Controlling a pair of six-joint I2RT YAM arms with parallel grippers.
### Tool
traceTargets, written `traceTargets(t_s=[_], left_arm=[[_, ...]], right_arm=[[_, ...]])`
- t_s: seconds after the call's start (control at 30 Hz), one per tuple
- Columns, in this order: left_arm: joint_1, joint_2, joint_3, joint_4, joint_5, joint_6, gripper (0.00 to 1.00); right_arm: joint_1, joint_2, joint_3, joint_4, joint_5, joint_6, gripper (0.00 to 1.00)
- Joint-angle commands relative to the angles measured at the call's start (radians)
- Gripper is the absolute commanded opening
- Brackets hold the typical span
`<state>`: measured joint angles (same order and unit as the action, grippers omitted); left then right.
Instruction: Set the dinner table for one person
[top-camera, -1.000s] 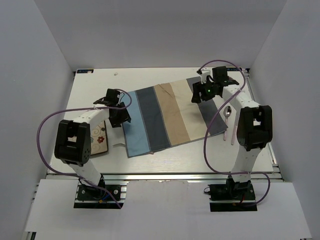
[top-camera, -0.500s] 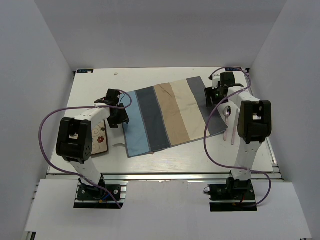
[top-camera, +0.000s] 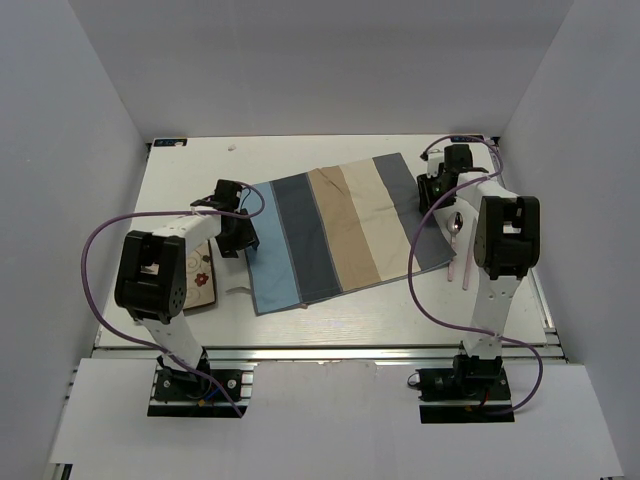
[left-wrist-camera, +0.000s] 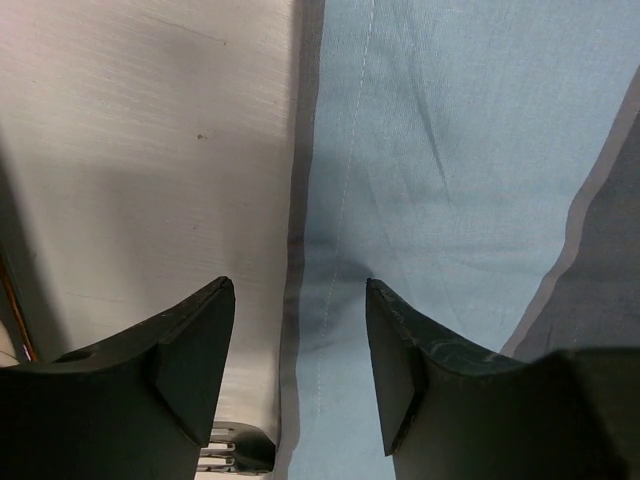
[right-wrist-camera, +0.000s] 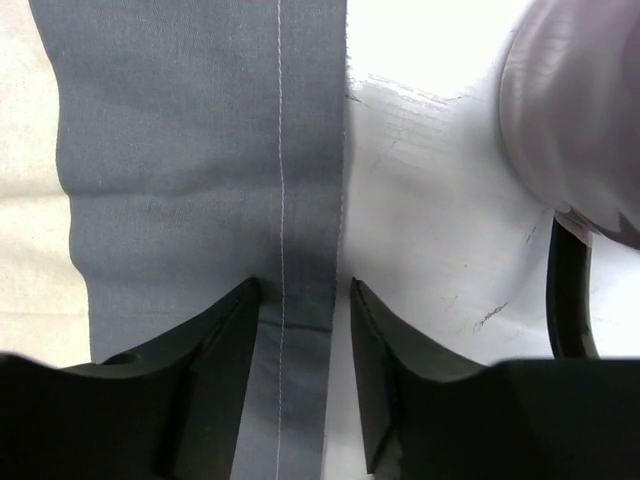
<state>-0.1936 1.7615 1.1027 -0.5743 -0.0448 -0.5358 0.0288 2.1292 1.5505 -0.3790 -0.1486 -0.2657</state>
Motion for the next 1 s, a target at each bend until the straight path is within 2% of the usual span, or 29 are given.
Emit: traceTargets(t_s=[0.0,0.07,0.1,0.2,0.27,0.6,0.63,0.77,0.9,0.97], left_arm=[[0.000,-0.010,0.002,0.014,0.011,-0.007,0.64],[0.000,-0.005,0.003,0.019,0.022,-0.009,0.62],[-0.001,0.001,0.003,0.021,0.025,-0.009,0.62],[-0.003,0.018,0.006,0.028,0.036,-0.010,0.58],[-0.003,0.033,0.008,0.033,0.039,-0.012,0.53],[-0.003,0.065,0.010,0.033,0.043,-0.010,0.49],[-0.004,0.076,0.011,0.040,0.043,-0.010,0.46],[-0.010,0.117,0.039,0.062,0.101,-0.010,0.19],[-0.009,0.156,0.111,0.059,0.122,-0.007,0.08],[-0.009,0.183,0.175,0.034,0.115,0.005,0.07]], right_arm=[[-0.017,0.021,-0.015,-0.032,-0.052,0.022,0.43],[-0.017,0.014,-0.021,-0.031,-0.071,0.036,0.37],[-0.018,0.012,-0.023,-0.031,-0.075,0.040,0.29],[-0.047,0.009,-0.024,-0.032,-0.083,0.056,0.16],[-0.052,0.008,-0.021,-0.034,-0.077,0.065,0.09],[-0.073,-0.006,-0.026,-0.038,-0.095,0.080,0.00],[-0.075,-0.008,-0.029,-0.037,-0.095,0.080,0.00],[-0.086,-0.011,-0.039,-0.035,-0.095,0.092,0.00],[-0.092,-0.018,-0.050,-0.032,-0.092,0.094,0.00],[-0.096,-0.022,-0.061,-0.029,-0.091,0.095,0.00]])
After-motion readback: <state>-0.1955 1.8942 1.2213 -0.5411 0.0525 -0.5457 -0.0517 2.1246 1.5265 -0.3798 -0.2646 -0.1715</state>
